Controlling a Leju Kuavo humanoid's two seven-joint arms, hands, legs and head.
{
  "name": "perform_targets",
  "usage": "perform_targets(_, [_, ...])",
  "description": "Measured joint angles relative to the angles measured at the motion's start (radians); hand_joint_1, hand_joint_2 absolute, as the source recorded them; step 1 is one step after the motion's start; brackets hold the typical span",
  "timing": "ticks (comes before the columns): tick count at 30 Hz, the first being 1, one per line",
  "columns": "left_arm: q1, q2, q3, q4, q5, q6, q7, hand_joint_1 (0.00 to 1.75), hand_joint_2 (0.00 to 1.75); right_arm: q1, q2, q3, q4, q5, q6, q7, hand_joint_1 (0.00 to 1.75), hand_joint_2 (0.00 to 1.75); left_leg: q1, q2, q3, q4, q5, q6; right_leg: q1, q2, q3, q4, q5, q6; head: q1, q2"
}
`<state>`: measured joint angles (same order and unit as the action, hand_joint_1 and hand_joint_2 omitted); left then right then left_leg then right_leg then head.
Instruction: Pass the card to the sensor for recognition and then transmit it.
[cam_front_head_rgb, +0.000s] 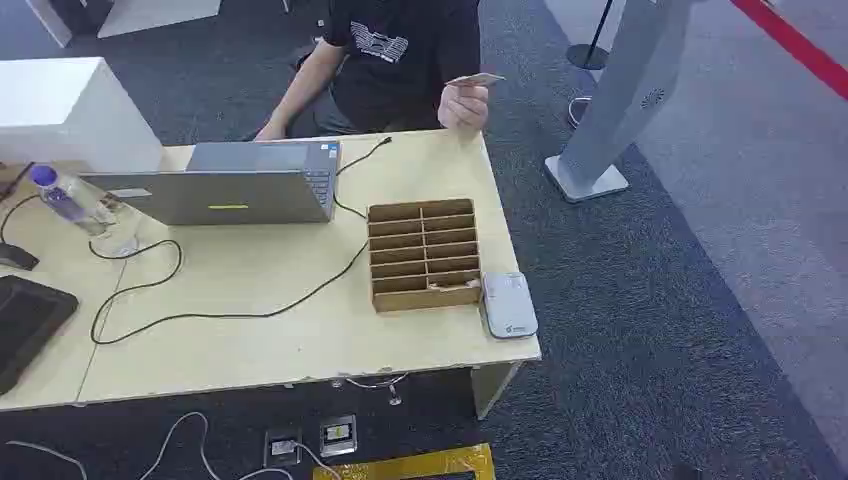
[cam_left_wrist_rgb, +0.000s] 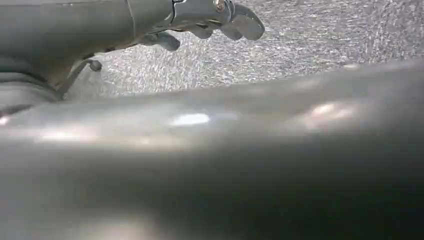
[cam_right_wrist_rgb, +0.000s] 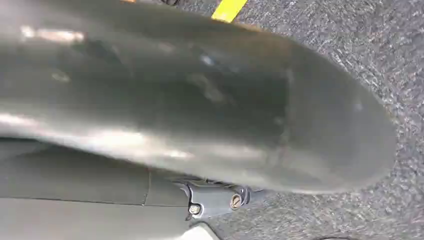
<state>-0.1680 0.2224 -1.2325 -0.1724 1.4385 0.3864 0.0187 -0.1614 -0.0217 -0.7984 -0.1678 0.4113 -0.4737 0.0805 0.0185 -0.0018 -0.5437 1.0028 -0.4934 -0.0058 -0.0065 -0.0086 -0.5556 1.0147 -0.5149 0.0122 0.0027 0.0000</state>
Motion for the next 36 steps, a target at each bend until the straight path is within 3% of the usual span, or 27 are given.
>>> perform_targets(5, [0.0,0.0,0.0,0.0,0.004,0.0,0.003,0.0,0.0,0.0,-0.007,-0.002,0.0,-0.052,-0.044,-0.012,0.0,0.0,0.0,0.0,0.0,0.0,0.0,0.0,0.0,0.0,0.0,0.0,0.0,0.0,0.0,0.0])
perform_targets(10, [0.002,0.0,0.0,0.0,0.018,-0.006,-0.002,0.0,0.0,0.0,-0.086,-0.023,-0.002,-0.133,-0.053,-0.084,0.0,0.0,-0.003,0.0,0.0,0.0,0.0,0.001,-0.003,0.0,0.0,0.0,0.0,0.0,0.0,0.0])
perform_targets(15, [0.006,0.001,0.0,0.0,0.018,-0.006,-0.002,0.0,0.0,-0.01,-0.243,-0.083,-0.021,-0.257,-0.068,-0.184,0.0,0.0,-0.007,0.0,0.0,0.001,-0.001,0.002,-0.007,-0.001,0.0,0.0,0.001,0.001,0.0,0.0])
perform_targets(18, [0.006,0.006,0.0,0.0,0.018,-0.006,-0.002,0.0,0.0,-0.032,-0.393,-0.133,-0.04,-0.357,-0.037,-0.249,0.0,0.0,-0.011,0.0,0.0,0.0,-0.001,0.004,-0.011,-0.001,-0.001,0.0,0.001,0.004,0.0,0.0])
perform_targets(22, [0.009,0.01,0.0,0.0,0.013,-0.007,-0.006,0.0,0.0,-0.08,-0.577,-0.183,-0.069,-0.398,-0.034,-0.304,0.0,0.0,-0.012,0.001,0.0,0.001,-0.002,0.007,-0.012,0.0,-0.001,-0.001,0.002,0.006,-0.001,0.0])
perform_targets(26, [0.011,0.008,0.0,0.0,0.006,-0.008,-0.02,0.0,0.0,-0.17,-0.732,-0.212,-0.107,-0.427,-0.049,-0.376,0.0,0.0,-0.014,0.001,0.0,0.001,-0.001,0.009,-0.014,0.0,-0.001,0.0,0.003,0.007,-0.001,0.0])
perform_targets(33, [0.01,-0.001,0.0,0.0,0.008,-0.006,-0.035,0.0,0.0,-0.447,-0.908,-0.165,-0.188,-0.428,-0.107,-0.484,0.0,0.0,-0.014,0.001,-0.001,0.001,0.001,0.011,-0.014,-0.001,-0.001,0.0,0.004,0.009,0.0,0.0])
perform_targets(36, [0.01,-0.006,0.0,0.0,0.008,-0.004,-0.039,0.0,0.0,-0.549,-0.954,-0.097,-0.217,-0.427,-0.132,-0.481,0.0,0.0,-0.013,-0.001,-0.001,0.001,0.001,0.011,-0.013,-0.003,0.0,0.0,0.004,0.009,0.0,0.0])
